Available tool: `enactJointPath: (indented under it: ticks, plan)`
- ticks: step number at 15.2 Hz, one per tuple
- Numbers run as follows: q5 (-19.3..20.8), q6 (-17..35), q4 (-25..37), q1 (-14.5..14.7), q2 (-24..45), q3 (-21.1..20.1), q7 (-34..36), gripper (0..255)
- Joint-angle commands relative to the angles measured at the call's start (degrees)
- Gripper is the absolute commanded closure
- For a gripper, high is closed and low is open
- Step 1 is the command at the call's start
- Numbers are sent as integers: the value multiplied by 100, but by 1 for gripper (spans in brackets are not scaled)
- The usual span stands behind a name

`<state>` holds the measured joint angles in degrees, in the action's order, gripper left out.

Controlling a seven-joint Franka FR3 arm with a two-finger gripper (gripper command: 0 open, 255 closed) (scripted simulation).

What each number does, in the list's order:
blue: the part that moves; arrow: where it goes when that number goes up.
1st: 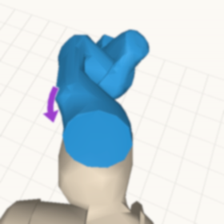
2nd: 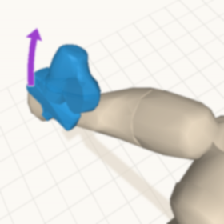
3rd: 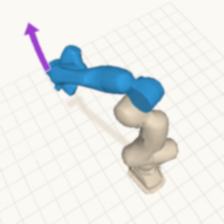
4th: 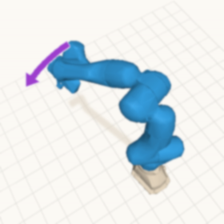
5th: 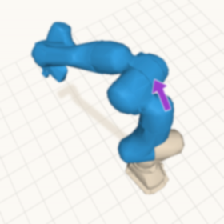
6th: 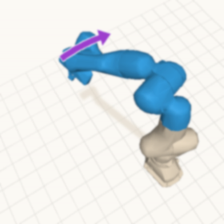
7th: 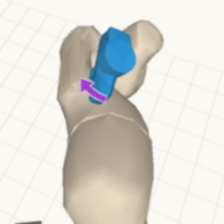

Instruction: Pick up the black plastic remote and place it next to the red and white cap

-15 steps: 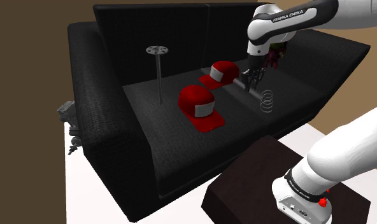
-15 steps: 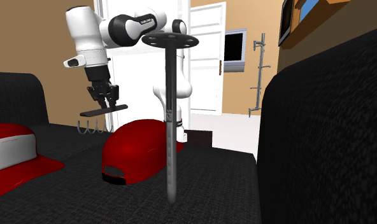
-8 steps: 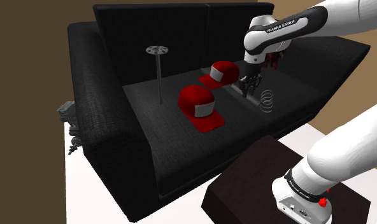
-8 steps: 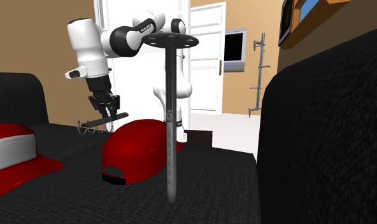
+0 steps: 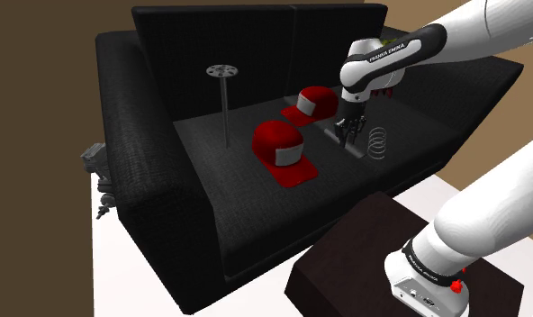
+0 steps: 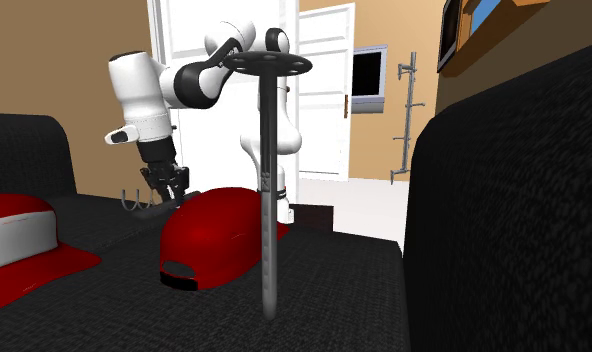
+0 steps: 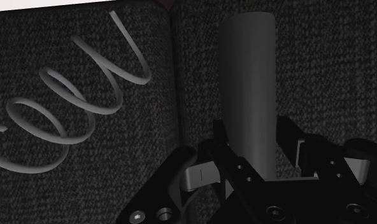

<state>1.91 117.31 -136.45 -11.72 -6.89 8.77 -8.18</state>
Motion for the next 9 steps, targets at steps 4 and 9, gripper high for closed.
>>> enactJointPath:
  ticks: [4, 9]
  plan:
    - [-22, 302, -130, 3, 169, 4, -11, 255]
    - [-22, 302, -130, 3, 170, 4, -11, 255]
